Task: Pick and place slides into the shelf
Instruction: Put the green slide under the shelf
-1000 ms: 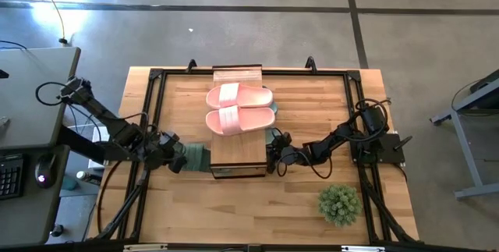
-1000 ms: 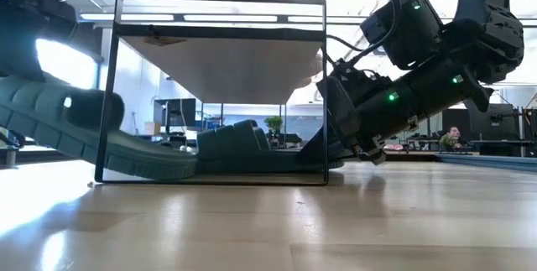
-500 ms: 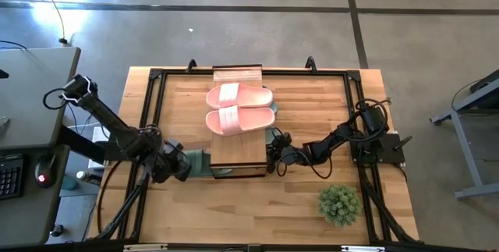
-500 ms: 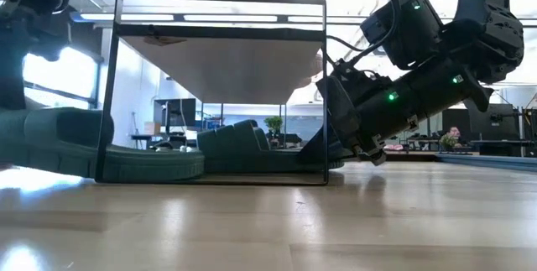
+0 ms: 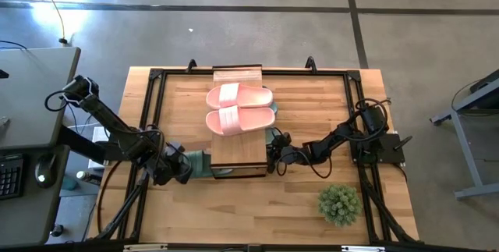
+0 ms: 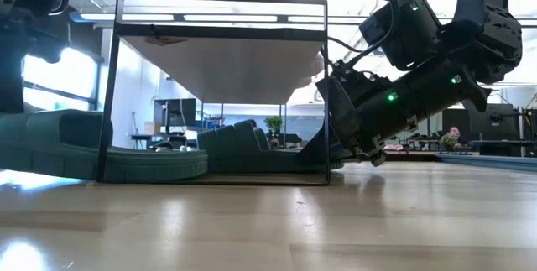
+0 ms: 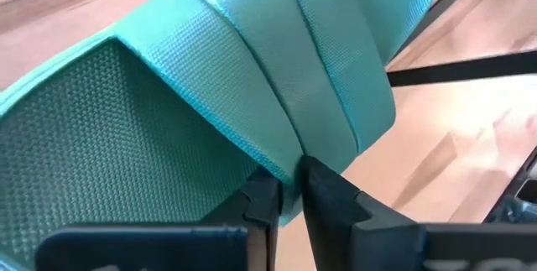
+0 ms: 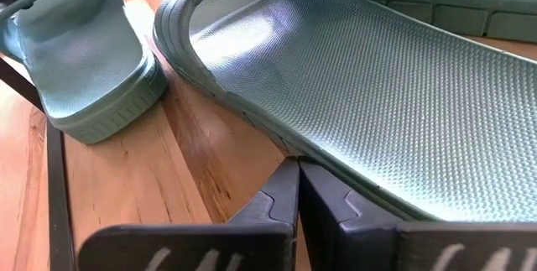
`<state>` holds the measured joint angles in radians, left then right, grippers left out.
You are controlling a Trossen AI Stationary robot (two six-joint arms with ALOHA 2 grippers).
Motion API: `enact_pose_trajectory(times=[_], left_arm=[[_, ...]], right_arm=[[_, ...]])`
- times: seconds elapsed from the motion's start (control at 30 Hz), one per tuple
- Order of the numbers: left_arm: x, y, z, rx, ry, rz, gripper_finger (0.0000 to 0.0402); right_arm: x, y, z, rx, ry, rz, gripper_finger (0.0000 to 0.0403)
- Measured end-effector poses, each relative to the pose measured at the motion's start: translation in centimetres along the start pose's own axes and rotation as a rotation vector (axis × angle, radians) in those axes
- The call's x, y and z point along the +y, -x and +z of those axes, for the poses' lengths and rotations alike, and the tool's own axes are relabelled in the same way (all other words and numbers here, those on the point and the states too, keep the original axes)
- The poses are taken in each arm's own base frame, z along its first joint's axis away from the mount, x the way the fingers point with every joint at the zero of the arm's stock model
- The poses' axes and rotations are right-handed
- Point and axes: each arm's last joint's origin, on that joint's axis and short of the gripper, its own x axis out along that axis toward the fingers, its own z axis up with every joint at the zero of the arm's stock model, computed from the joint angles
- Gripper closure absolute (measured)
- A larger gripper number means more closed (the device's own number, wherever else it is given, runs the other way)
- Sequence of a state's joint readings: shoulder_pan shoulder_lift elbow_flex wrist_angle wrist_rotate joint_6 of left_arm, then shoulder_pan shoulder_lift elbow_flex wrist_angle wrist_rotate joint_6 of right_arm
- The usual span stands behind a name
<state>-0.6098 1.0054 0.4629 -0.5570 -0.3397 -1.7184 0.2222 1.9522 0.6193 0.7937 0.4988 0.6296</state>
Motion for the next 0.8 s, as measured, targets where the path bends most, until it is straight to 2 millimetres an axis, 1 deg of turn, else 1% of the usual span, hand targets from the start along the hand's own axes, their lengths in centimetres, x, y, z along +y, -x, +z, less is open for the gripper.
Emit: enact_pose_trajectory(times=[0.2,0.57,0.8], left_arm=[[0.01,0.0,0.0,0.0,-0.051,0.001,0.0327],[0.45,0.01,-0.04,0.035,-0.087,0.048,0.0237],[0.45,0.08,-0.1,0.062,-0.097,0.046,0.0199]], right_arm=[[0.01,0.01,-0.03,0.002,0.001,0.0,0.0403],[0.01,0.02,-0.05,0.004,0.002,0.0,0.0403],[0.01,0.02,-0.05,0.004,0.002,0.0,0.0403]])
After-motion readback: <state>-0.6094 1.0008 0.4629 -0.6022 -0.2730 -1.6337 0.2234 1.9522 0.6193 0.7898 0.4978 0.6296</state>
